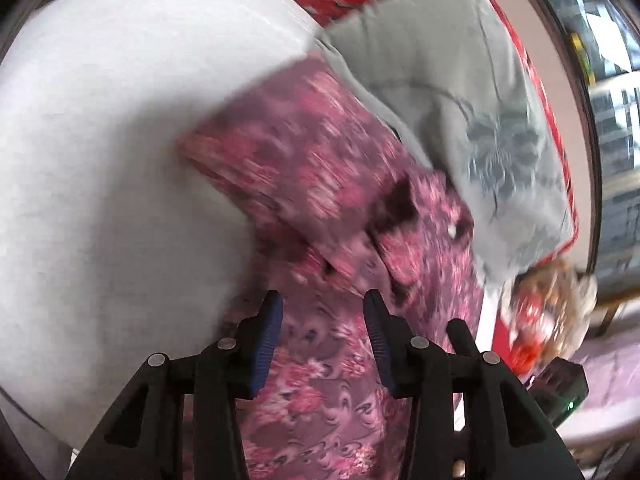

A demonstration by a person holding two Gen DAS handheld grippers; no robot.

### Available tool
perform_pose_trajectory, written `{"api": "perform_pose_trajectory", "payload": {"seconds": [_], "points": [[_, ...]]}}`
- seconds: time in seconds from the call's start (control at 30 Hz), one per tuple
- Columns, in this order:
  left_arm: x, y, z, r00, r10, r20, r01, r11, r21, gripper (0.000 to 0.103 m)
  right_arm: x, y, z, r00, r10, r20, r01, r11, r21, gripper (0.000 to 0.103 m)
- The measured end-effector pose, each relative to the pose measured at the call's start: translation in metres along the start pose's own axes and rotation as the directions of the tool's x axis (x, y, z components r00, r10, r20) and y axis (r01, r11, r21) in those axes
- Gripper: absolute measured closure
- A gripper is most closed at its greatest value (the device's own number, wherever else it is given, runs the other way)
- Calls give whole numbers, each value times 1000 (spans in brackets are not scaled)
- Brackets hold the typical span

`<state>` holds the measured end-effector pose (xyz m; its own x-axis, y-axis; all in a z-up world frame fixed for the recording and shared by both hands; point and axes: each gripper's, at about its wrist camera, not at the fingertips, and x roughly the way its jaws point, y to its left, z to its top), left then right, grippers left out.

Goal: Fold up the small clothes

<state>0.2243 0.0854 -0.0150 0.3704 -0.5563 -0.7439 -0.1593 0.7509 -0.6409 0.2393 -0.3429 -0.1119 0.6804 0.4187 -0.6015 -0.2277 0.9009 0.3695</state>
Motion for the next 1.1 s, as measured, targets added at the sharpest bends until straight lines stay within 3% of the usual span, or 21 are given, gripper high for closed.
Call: {"api": "perform_pose_trajectory", "payload": {"seconds": [0.17, 0.27, 0.33, 0.37, 0.4, 0.57, 0.7, 0.93, 1.07, 1.1], "points": [[-16, 23, 11, 999, -14, 37, 16, 998, -55, 62, 36, 56, 11, 999, -24, -25, 21, 991, -133, 43], [-16, 20, 9, 999, -34, 32, 36, 998, -57, 62, 65, 74, 16, 994, -66, -91, 50, 984, -169, 43], [-28, 24, -3, 998, -51, 24, 52, 997, -48, 62, 72, 76, 18, 992, -103, -78, 87, 978, -190, 55], [-24, 19, -3, 998, -61, 15, 62, 998, -34, 62, 70, 69, 20, 992, -105, -63, 93, 981, -171, 76], [-25, 21, -4, 998, -66, 8, 66, 998, -24, 62, 66, 58, 24, 995, -79, -59, 71, 991, -116, 89], [12, 1, -7, 997, -60, -51, 61, 998, 18, 62, 37, -4, 32, 999, 49, -20, -46, 991, 125, 100], [42, -6, -11, 994, -47, -96, 48, 999, 9, 62, 7, -58, 27, 996, 82, 29, -87, 954, 288, 100], [67, -8, -13, 993, -15, -117, 15, 1000, 4, 62, -26, -143, -8, 999, -43, 7, 36, 899, 436, 99], [68, -13, -14, 993, 0, -118, 3, 1000, 22, 62, -51, -186, -35, 995, -30, 98, -41, 762, 646, 90], [68, -14, -14, 993, 5, -116, -2, 1000, 27, 62, -56, -191, -38, 991, -14, 136, -82, 737, 671, 79]]}}
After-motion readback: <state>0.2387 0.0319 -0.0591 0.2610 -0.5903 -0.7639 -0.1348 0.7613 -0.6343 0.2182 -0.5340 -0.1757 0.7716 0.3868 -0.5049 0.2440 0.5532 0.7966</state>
